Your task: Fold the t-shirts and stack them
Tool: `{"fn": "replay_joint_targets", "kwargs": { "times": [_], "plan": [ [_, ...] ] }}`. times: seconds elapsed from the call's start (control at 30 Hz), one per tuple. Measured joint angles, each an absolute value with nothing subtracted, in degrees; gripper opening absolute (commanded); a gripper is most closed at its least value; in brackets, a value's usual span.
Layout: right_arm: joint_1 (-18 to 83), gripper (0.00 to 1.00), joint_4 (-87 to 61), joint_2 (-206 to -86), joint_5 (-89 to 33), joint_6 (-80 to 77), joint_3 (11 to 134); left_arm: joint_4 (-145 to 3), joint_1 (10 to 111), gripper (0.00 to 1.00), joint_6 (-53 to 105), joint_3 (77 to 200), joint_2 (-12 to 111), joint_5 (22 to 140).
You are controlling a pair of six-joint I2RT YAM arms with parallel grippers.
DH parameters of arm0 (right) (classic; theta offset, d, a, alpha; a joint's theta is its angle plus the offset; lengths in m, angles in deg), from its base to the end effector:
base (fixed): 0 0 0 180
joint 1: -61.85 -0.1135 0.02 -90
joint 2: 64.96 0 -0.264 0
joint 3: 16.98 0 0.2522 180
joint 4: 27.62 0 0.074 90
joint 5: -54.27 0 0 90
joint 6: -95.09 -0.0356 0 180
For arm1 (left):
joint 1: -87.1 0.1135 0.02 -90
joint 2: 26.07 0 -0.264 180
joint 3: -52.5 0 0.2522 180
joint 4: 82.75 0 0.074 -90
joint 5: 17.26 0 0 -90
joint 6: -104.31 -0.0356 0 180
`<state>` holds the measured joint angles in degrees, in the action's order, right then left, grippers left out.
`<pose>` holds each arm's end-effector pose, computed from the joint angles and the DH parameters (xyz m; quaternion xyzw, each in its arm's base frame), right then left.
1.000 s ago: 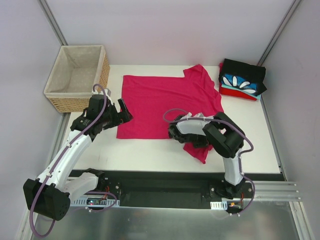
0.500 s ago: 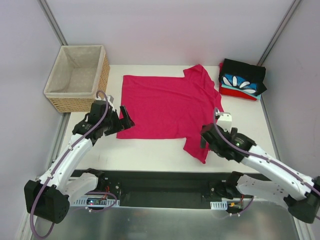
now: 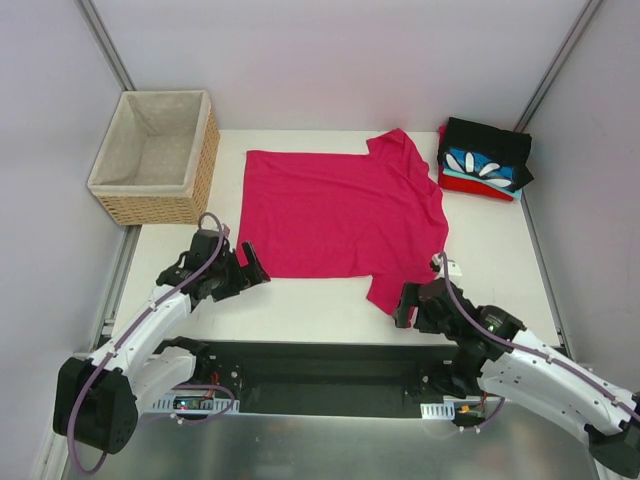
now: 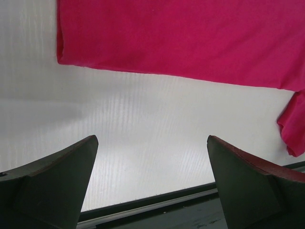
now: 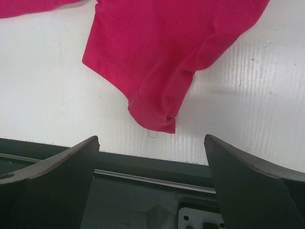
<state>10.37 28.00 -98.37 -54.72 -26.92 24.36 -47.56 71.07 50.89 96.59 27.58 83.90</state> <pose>0.0850 0.0881 0.2140 -0.0969 0.9167 0.1222 0.3680 0.1803 -0.0590 0.2076 -0.1271 0.9106 -0.2501 0.3035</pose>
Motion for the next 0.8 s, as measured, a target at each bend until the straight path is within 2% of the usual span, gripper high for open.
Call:
{"fn": "replay_joint_targets", "kwargs": {
  "times": [0.17, 0.53, 0.67, 0.8],
  "plan": [
    [10.37, 0.97, 27.35, -92.75, -52.95, -28.66, 21.12, -50.29, 71.07, 0.99, 52.42, 93.33, 27.99, 81.06],
    [10.37, 0.97, 26.12, -92.51, -51.68, -28.93, 20.84, -55.32, 71.07, 0.99, 58.19, 91.37, 32.73, 70.37],
    [10.37, 0.97, 25.99, -92.45, -51.68, -28.69, 20.84, -60.19, 71.07, 0.86, 59.7, 92.13, 36.47, 67.77],
    [10.37, 0.97, 26.1, -92.12, -51.7, -28.47, 20.84, -65.04, 71.07, 0.8, 61.27, 92.42, 39.95, 66.5]
  ]
}}
